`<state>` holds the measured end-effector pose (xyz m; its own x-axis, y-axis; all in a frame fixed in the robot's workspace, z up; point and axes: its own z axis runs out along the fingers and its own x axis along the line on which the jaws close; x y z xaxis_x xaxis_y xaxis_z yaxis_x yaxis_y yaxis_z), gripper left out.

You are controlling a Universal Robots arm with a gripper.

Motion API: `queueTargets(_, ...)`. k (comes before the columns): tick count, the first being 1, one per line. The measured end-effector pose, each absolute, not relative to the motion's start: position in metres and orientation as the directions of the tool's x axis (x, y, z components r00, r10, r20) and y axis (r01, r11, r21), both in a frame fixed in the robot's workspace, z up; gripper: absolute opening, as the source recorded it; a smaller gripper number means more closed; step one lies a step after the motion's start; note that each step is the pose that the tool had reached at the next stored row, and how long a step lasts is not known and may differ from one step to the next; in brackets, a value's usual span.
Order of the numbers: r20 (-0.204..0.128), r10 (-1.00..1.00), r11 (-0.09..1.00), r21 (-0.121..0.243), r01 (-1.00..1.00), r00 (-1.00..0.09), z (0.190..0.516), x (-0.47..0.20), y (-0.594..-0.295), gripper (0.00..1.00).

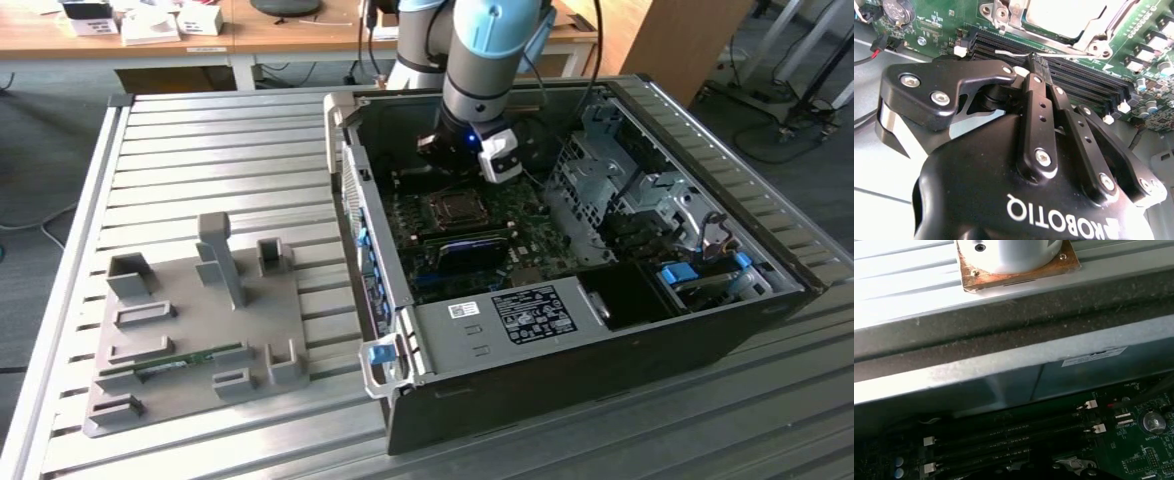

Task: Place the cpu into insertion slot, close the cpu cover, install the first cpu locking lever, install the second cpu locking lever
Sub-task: 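Install the first cpu locking lever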

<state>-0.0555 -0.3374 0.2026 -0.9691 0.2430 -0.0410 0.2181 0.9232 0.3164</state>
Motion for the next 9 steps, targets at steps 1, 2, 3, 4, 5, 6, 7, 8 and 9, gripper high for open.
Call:
queueTargets(1, -0.041, 0.243, 0.923, 0.316, 0.218, -0.969, 0.202, -0.0553, -0.3374, 0.11)
queueTargets(2, -0.041, 0.243, 0.923, 0.316, 0.218, -0.969, 0.2016, -0.0552, -0.3374, 0.11)
queueTargets(3, -0.041, 0.243, 0.923, 0.316, 0.218, -0.969, 0.2011, -0.055, -0.3374, 0.11)
queueTargets(4, -0.041, 0.243, 0.923, 0.316, 0.218, -0.969, 0.2005, -0.0549, -0.3374, 0.11)
queueTargets(5, -0.041, 0.243, 0.923, 0.316, 0.218, -0.969, 0.2001, -0.0548, -0.3374, 0.11)
queueTargets(6, -0.041, 0.243, 0.923, 0.316, 0.218, -0.969, 0.1997, -0.0546, -0.3374, 0.11)
queueTargets(7, -0.041, 0.243, 0.923, 0.316, 0.218, -0.969, 0.1992, -0.0545, -0.3374, 0.11)
queueTargets(8, -0.041, 0.243, 0.923, 0.316, 0.218, -0.969, 0.1988, -0.0544, -0.3374, 0.11)
queueTargets(9, -0.041, 0.243, 0.923, 0.316, 0.218, -0.969, 0.1984, -0.0543, -0.3374, 0.11)
